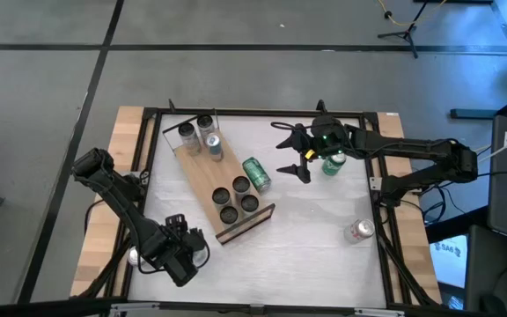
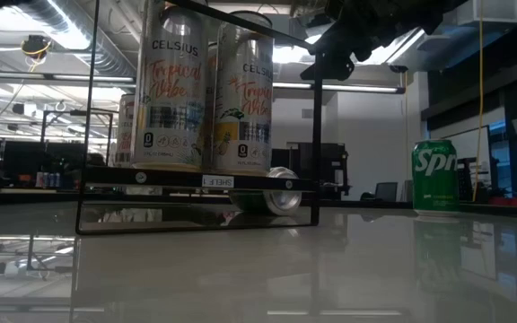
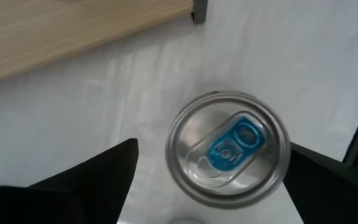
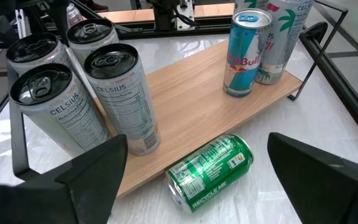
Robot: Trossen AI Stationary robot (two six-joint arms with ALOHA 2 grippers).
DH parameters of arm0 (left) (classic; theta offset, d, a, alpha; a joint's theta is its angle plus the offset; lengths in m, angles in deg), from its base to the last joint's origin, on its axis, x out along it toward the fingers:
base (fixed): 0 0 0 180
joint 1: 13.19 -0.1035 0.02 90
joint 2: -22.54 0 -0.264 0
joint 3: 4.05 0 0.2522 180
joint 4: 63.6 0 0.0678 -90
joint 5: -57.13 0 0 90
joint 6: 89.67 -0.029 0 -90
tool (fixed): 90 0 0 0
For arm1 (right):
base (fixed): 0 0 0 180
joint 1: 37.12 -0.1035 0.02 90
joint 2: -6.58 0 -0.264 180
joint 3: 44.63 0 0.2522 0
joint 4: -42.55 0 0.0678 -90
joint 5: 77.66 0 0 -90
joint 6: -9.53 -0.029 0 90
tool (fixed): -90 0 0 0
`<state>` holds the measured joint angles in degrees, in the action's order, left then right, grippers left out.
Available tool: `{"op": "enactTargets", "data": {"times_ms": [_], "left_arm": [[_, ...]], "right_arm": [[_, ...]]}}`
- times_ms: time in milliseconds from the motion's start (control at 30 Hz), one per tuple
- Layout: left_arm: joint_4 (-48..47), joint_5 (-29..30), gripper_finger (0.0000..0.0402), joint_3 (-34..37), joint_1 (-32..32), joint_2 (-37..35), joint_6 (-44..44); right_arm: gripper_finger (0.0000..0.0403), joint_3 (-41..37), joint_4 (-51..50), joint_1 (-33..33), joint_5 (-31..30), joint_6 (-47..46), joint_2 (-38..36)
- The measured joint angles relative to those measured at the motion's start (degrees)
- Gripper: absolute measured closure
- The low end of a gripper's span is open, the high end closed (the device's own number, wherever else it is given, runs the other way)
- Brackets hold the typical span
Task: Place canned beverage on shelf
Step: Put the white blue soda can on the shelf aligned with the other white blue soda can
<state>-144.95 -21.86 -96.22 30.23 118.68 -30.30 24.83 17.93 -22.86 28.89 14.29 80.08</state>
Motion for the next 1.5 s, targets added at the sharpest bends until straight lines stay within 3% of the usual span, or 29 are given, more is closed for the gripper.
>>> {"op": "enactTargets", "data": {"times_ms": [833,1500], "left_arm": [[0.08,1.54,0.0044,0.09,0.0,0.0,0.49],[1.35,0.37,0.0176,0.02,0.0,-0.07,0.78]], "right_arm": [[0.0023,0.0,0.0,0.0,0.0,0.0,-0.01],[0.0023,0.0,0.02,-0.01,0.0,0.0,0.01]]}}
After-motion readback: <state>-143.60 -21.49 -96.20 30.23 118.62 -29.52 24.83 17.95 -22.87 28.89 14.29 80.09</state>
